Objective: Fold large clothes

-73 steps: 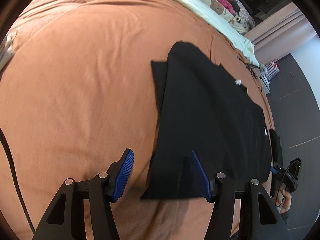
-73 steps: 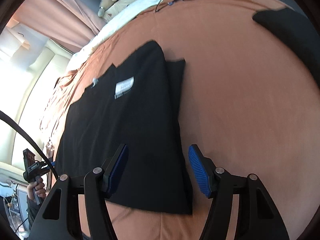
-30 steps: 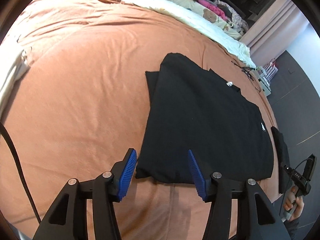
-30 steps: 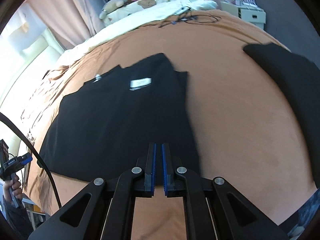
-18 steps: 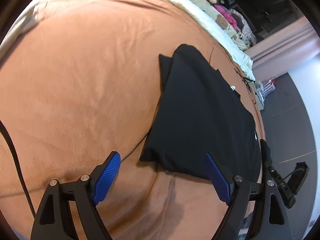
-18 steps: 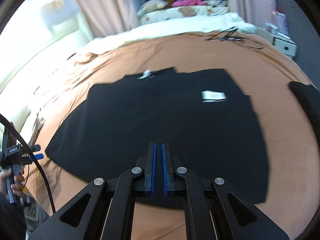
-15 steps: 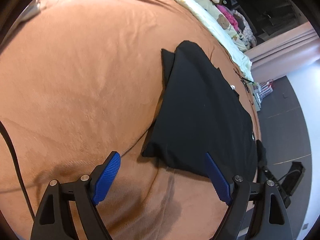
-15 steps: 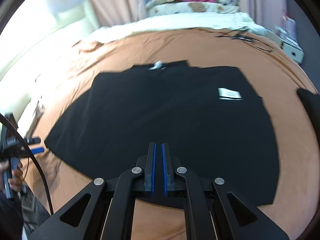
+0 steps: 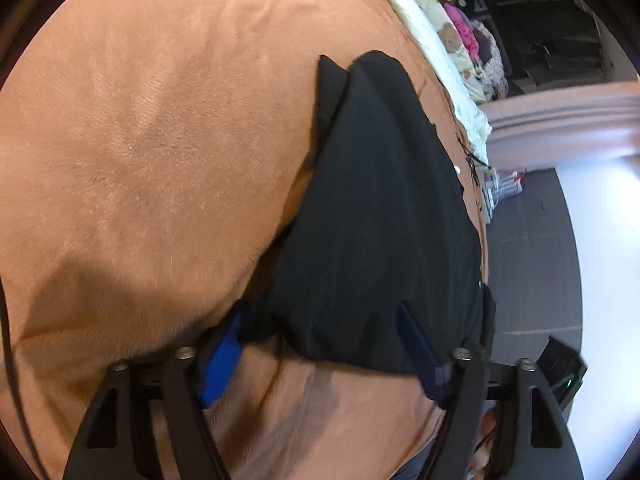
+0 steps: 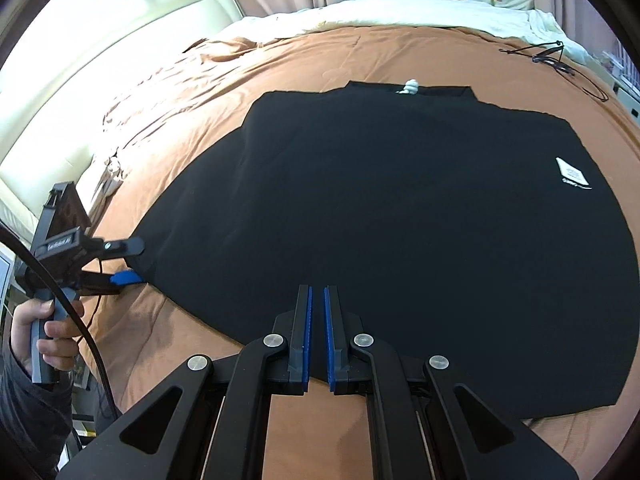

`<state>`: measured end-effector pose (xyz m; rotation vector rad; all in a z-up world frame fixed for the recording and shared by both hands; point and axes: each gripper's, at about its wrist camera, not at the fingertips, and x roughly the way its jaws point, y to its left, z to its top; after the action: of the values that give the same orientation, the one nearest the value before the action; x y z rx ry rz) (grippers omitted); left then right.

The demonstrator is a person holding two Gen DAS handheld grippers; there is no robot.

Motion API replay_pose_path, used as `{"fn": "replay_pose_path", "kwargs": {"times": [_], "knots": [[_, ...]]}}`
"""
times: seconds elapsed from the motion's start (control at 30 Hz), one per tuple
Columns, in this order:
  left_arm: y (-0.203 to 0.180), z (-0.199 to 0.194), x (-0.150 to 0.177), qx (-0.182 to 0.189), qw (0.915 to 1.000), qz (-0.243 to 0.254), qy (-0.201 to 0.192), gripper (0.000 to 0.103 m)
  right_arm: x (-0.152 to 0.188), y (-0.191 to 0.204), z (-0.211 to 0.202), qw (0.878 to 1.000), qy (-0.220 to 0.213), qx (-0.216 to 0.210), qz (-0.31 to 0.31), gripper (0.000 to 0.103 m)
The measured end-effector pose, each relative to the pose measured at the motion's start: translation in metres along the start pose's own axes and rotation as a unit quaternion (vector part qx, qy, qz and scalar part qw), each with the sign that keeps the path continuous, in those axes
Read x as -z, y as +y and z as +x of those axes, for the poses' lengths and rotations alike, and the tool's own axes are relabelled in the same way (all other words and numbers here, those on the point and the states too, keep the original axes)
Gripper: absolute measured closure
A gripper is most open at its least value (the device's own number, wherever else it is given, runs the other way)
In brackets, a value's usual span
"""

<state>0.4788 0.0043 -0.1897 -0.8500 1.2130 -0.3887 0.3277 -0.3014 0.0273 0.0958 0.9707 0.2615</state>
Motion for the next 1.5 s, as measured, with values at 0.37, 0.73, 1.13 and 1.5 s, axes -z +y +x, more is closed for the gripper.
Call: {"fn": "replay_pose_path", "kwargs": {"times": [0.37,0.73,1.13,1.5], "knots": [[-0.003,-0.014,-0.001,0.035,0.9993,-0.001,-0.012,0.087,-0.009,0.02,0.022,1.0,0.016,0.026,0.002,0.042],[-0.034,-0.029,-0.004,0.051,0.9976,0.038,-0.029,0.091,-0.005,0.022,0.024,0.999,-0.014,0.016,0.028,0.074],[-0.108,-0.036,-0.002,0.082,0.989,0.117,-0.038,0.093,0.006,0.003,0.052,0.997,0.026,-0.02,0.07,0.08],[-0.138,-0.039,-0.002,0.08,0.9869,0.133,-0.046,0.093,-0.056,-0.034,0.087,0.994,0.045,-0.004,0.098,0.087]]}}
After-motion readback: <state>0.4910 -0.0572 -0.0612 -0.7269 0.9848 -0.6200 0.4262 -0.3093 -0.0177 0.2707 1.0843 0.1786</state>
